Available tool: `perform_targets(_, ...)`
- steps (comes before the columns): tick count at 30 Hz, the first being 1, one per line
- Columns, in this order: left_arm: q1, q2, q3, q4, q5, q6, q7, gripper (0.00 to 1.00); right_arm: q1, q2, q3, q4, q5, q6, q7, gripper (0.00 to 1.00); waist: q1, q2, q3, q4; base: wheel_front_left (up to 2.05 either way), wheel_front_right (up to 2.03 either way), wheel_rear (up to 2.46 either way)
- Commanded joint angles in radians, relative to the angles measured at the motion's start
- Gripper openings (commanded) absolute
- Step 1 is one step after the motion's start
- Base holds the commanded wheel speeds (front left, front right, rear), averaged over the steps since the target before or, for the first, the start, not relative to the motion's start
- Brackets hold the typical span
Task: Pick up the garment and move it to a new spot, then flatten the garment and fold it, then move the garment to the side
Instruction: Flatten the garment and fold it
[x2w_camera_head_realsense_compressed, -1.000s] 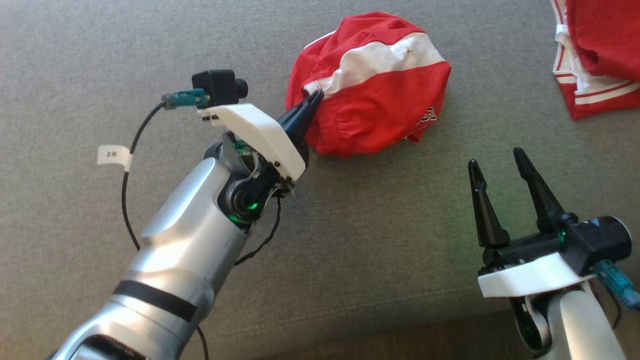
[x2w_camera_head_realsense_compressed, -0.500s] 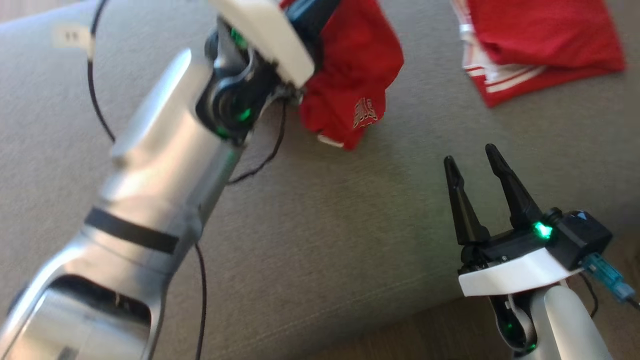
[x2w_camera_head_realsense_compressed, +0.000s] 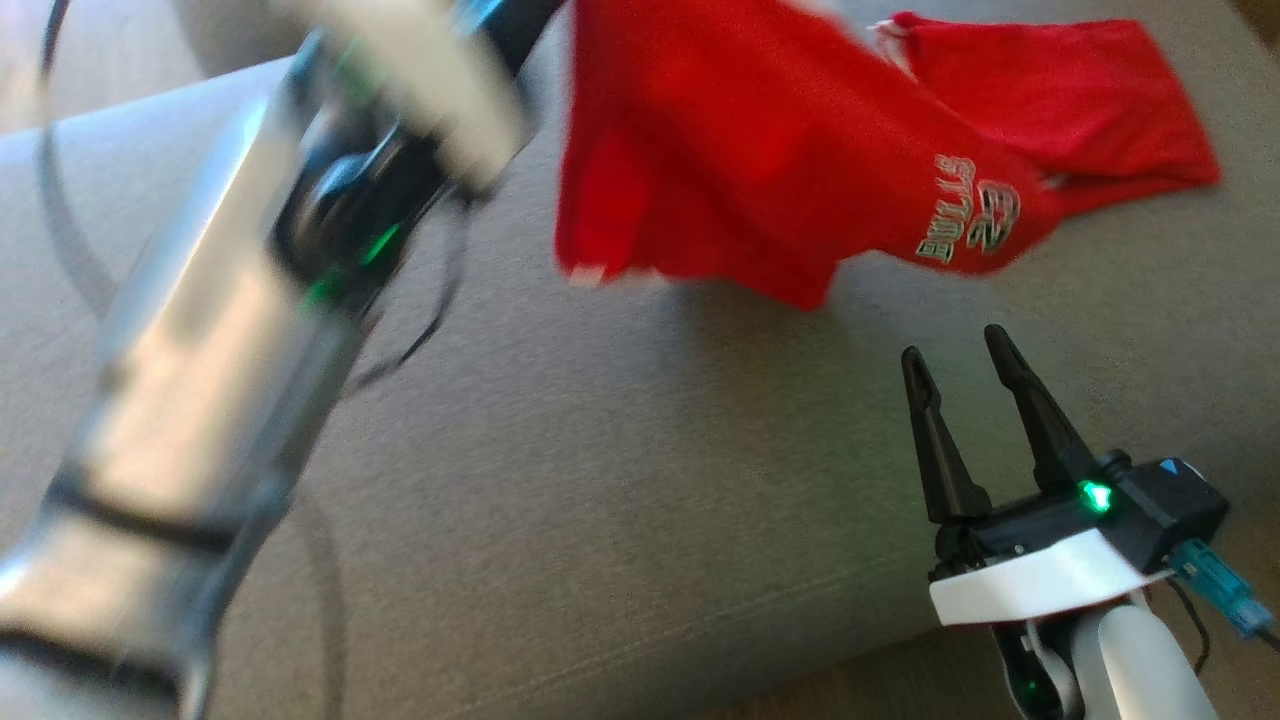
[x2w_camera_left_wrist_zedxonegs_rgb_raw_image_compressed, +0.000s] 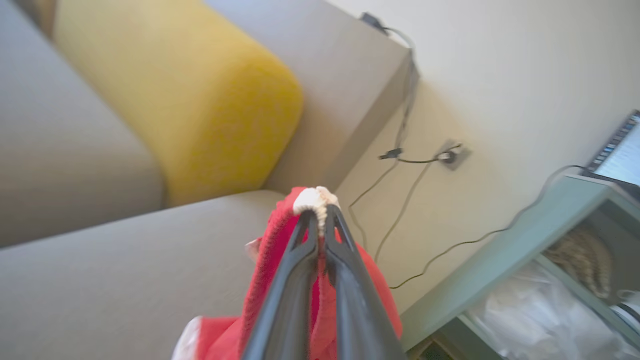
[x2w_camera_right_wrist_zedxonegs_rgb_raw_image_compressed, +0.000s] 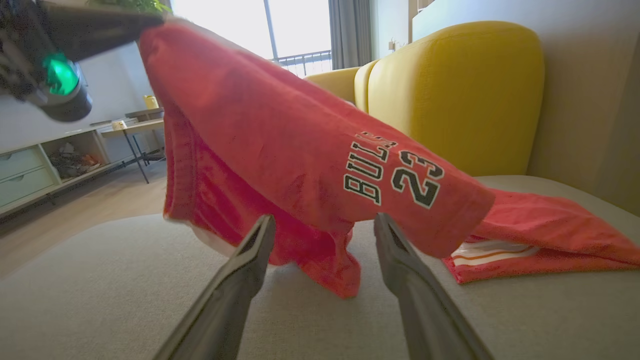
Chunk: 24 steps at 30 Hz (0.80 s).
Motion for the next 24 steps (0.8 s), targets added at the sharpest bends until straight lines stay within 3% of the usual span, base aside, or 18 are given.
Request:
perform_targets(1, 0.055, 0.073, 0.05, -0.05, -0.02, 0.006, -0.006, 0.0, -0.018, -0.006, 0.018, -0.038, -0.011, 0.0, -0.009, 1.0, 0.0, 0.0, 0.014, 0.035, 0.0, 0.0, 0.0)
perform_targets(5, 0.326, 0.199, 0.088, -0.176, -0.078, 0.012, -0.019, 0.0, -0.012, -0.006, 0.017, -0.038, -0.037, 0.0, -0.009, 1.0, 0.0, 0.0, 0.029, 0.095, 0.0, 0.0, 0.0)
perform_targets(10, 0.581, 0.285, 0.107, -0.287, -0.123, -0.02, -0.06, 0.0, -0.028, -0.006, 0.021, -0.011, -0.07, 0.0, -0.009, 1.0, 0.0, 0.0, 0.048, 0.172, 0.0, 0.0, 0.0)
perform_targets(17, 0.682, 0.321, 0.107, -0.29, -0.045, -0.046, -0.167, 0.0, -0.112, -0.006, 0.03, 0.132, -0.053, 0.0, -0.009, 1.0, 0.0, 0.0, 0.073, 0.243, 0.0, 0.0, 0.0)
perform_targets(24, 0.677, 0.295, 0.09, -0.216, 0.027, -0.062, -0.251, 0.0, -0.332, -0.02, 0.067, 0.364, -0.022, 0.0, 0.048, 1.0, 0.0, 0.0, 0.105, 0.286, 0.0, 0.0, 0.0)
